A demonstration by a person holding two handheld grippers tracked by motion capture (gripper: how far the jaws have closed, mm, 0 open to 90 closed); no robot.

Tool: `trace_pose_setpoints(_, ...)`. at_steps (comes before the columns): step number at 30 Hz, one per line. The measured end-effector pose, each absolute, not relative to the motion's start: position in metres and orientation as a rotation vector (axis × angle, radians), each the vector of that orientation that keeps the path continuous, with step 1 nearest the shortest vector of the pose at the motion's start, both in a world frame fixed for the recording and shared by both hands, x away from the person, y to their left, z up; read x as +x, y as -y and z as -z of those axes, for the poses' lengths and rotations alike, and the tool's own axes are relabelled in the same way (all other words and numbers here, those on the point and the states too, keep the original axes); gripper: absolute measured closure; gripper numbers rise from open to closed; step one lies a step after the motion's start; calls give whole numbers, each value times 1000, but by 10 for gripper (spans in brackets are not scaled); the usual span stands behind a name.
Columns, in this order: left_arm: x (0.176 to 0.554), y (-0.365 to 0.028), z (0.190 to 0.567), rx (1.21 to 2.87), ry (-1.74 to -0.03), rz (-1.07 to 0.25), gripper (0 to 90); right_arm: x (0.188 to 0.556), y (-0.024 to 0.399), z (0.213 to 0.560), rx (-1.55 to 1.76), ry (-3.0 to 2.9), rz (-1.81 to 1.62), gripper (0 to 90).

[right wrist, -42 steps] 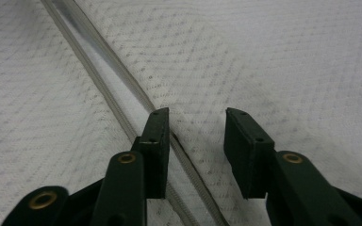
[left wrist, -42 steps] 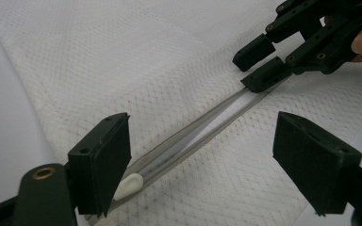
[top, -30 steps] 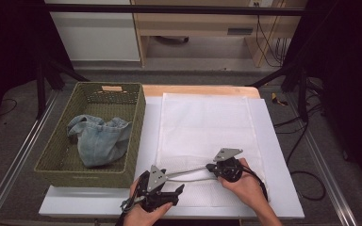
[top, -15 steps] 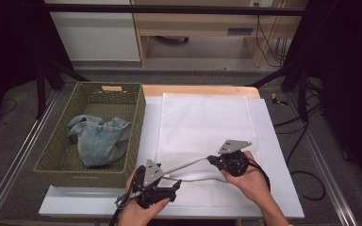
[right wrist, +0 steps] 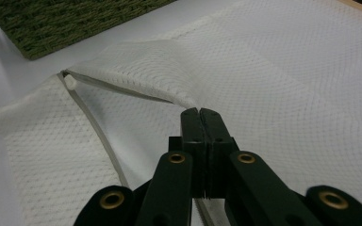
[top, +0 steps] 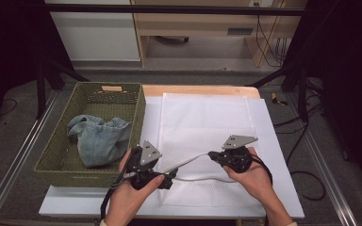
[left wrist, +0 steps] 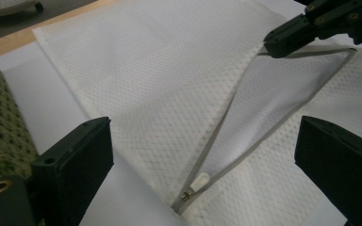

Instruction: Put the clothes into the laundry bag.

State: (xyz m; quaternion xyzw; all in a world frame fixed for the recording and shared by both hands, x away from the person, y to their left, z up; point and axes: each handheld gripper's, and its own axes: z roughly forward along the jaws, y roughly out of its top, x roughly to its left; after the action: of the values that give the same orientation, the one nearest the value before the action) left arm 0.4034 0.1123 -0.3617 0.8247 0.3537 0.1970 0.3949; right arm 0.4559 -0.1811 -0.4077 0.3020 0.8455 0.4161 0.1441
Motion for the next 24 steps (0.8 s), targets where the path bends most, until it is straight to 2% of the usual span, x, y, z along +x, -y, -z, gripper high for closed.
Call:
trace_pose_setpoints(12, 425, -143, 346, 2134, -920, -590, 52, 453, 181, 412, 897, -2425, -1210, 898)
trace_pose_setpoints(21, 434, -174, 333, 2135, -1006, -652, 76, 451, 180, 413, 889, -2441, -1218, 898)
trace_pose_setpoints(24, 436, -184, 327, 2140, -1016, -706, 76, 451, 181, 412, 893, -2428, -1224, 898)
